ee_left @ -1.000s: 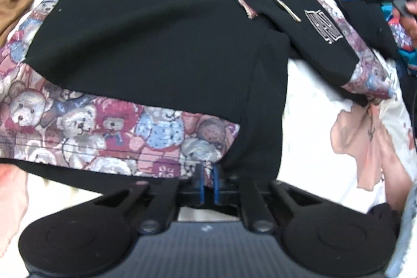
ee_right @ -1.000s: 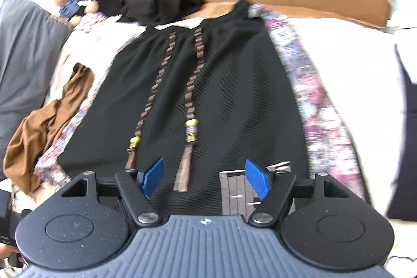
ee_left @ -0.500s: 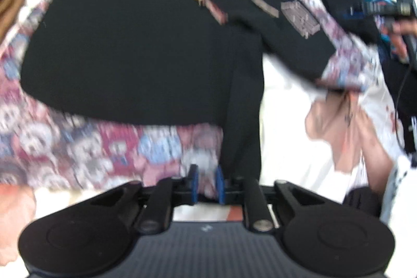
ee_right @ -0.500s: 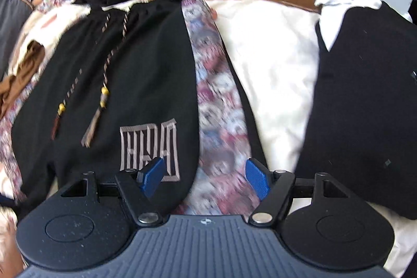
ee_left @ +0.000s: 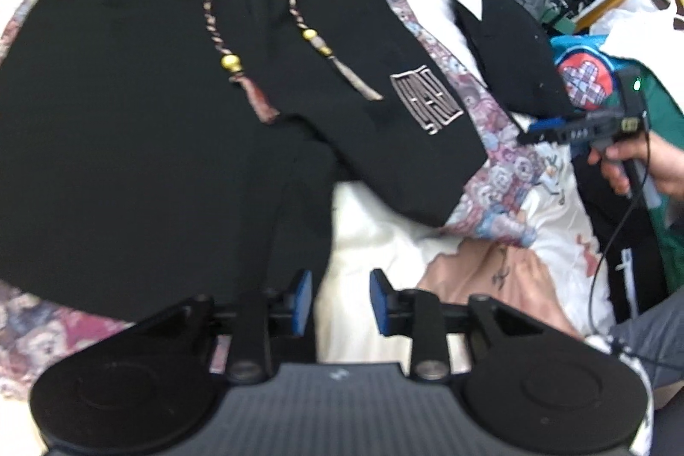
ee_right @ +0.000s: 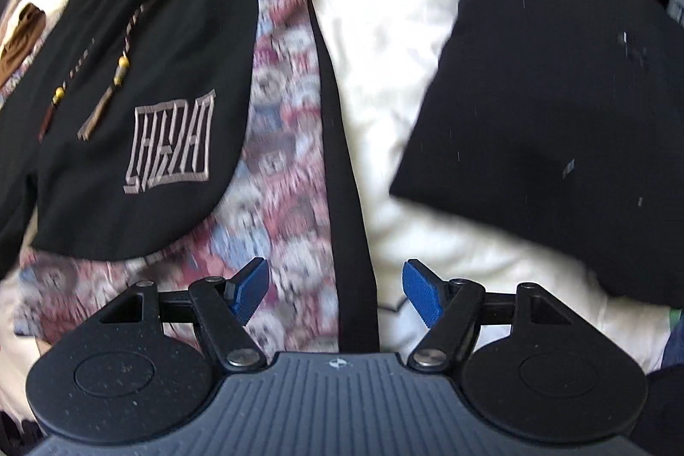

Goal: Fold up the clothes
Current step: 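Grasp the patterned leg hem with the right gripper while the left gripper grasps the other leg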

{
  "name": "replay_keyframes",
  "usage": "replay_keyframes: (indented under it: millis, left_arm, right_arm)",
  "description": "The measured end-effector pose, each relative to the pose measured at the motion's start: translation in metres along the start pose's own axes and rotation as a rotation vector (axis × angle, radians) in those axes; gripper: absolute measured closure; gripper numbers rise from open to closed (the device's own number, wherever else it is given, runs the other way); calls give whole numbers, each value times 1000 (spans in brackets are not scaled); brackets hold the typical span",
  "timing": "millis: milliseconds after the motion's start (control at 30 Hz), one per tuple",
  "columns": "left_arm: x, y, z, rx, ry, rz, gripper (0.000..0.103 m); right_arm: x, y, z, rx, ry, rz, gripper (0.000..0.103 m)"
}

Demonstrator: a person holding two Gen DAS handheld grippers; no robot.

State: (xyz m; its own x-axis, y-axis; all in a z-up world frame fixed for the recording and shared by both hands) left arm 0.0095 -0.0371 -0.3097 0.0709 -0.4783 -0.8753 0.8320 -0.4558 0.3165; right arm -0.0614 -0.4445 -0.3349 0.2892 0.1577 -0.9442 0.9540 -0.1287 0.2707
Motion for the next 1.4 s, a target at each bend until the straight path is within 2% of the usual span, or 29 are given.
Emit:
replay_keyframes:
  millis: [67,100,133,167,200,233,333,633,867,1100,1200,1400]
  left_arm:
    - [6,3,4,-10,-17,-6,65]
    - [9,5,6,-9,-19,-7,64]
    - [14,8,10,-1,-24,-13,64]
    - [16,9,12,4,-27,-16,64]
    - [18,11,14,8,-29,-18,64]
    - [23,13,18,15,-33,-21,64]
    - [32,17,25,31,-41,-30,61]
    - [49,22,37,32,-52,-40,54]
    - [63,26,40,-35,-100,-39,52]
    - [82,27,50,-117,-174,-66,51]
    - [91,27,53,-167,-206,-80,46]
    - [110,31,64,-236,-254,-108,47]
  right_arm:
    - [7,-6,4,-4,15,-21,33]
    - [10,-8,5,-9,20,-30,51]
    - [13,-9,6,-13,34,-39,63]
    - [15,-10,8,-19,51,-49,81]
    - [15,-9,9,-27,55,-48,95]
    - [13,-8,9,-44,60,-42,98]
    - [1,0,10,-88,71,-8,100]
    - [-42,47,26,-115,24,174,100]
    - [-48,75,33,-143,-18,240,100]
    - [-49,91,36,-151,-18,256,100]
    - [-49,92,36,-146,-15,254,100]
    - [-48,88,37,-140,-9,243,100]
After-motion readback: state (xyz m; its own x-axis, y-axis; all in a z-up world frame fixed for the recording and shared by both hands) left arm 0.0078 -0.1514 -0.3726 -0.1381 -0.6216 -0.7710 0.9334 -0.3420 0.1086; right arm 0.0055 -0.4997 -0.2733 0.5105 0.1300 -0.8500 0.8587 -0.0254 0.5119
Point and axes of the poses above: each gripper's, at about its wrist camera, not at the fingertips, and x roughly the way its jaws point, z to its right, y to its top, the point moved 3 cm from there along x, roughly the way its jaws point, and after that the axes turned 5 degrees about y, right-handed, at the moved point
